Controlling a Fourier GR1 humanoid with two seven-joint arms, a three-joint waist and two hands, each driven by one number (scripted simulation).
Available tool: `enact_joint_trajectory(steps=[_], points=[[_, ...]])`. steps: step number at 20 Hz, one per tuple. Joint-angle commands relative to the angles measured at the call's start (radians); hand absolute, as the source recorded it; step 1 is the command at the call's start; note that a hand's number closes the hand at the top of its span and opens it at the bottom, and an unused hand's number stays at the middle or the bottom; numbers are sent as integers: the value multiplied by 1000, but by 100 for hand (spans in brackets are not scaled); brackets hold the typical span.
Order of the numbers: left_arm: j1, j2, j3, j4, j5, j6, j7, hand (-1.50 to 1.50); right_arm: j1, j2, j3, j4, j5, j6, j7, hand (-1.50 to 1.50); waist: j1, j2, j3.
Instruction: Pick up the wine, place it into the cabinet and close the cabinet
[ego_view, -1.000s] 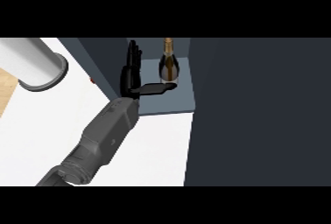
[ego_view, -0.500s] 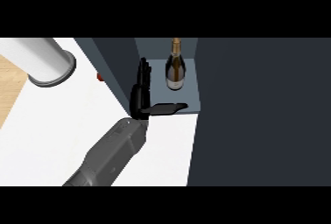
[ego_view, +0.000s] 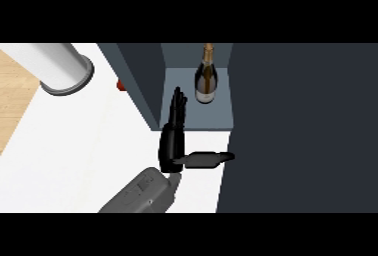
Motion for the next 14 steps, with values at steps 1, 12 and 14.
enact_joint_trajectory(steps=[1,12,14], points=[[60,-12,-38,-141,-35,84,29,-150,84,7,47,-150,-13,-5,55,-150,-6,1,0],[292,133,-78,-555,-209,181,199,-150,51,-14,-9,-72,-21,13,7,-150,-2,3,0],[409,172,-123,-657,-196,151,153,-150,99,-33,-66,-83,-121,54,-24,-150,0,2,0]])
